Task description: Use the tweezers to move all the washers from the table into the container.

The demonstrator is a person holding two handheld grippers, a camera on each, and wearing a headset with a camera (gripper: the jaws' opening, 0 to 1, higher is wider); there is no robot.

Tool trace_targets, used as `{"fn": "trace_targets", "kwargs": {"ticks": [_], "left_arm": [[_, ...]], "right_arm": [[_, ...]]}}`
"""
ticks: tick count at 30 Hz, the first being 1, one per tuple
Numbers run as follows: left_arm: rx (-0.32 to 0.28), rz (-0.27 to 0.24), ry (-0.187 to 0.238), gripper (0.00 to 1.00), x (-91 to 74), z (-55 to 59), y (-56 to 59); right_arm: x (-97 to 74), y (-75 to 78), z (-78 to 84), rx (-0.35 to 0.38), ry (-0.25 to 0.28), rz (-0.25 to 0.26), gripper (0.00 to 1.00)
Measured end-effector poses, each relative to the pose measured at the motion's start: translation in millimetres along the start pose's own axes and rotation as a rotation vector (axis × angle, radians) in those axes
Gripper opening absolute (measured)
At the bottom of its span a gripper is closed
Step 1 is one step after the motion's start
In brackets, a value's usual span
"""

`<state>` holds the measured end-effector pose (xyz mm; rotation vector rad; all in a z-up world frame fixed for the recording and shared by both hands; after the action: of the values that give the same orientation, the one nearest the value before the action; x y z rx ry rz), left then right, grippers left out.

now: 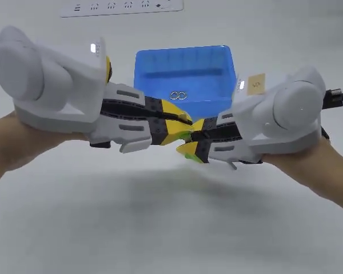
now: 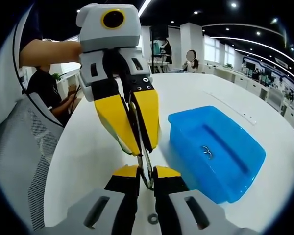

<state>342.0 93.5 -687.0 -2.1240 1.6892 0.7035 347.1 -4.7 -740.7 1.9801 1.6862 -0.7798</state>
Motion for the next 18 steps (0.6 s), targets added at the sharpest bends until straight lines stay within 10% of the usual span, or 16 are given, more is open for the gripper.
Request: {"fn": "trace_targets", "kwargs": {"ticks": [18], "left_arm": [[-0.008, -0.010, 0.039, 0.07, -12.4, -12.5, 1.9]], "right_arm": [[-11.4, -1.2, -14.6, -0.014, 0.021, 0.002, 0.11]]}}
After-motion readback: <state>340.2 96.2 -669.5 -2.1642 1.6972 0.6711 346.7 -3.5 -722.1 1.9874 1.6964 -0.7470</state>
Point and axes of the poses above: the centre of the closed fingertips' face, and the gripper's own axes: x roughly forward along the fingers, y roughly to its right, z roughly out of its underside, the point moved 8 cm from there along -x, roughly backward along the fingers, and after that the axes turned 7 degrees about -y, right-handed, at the moved point
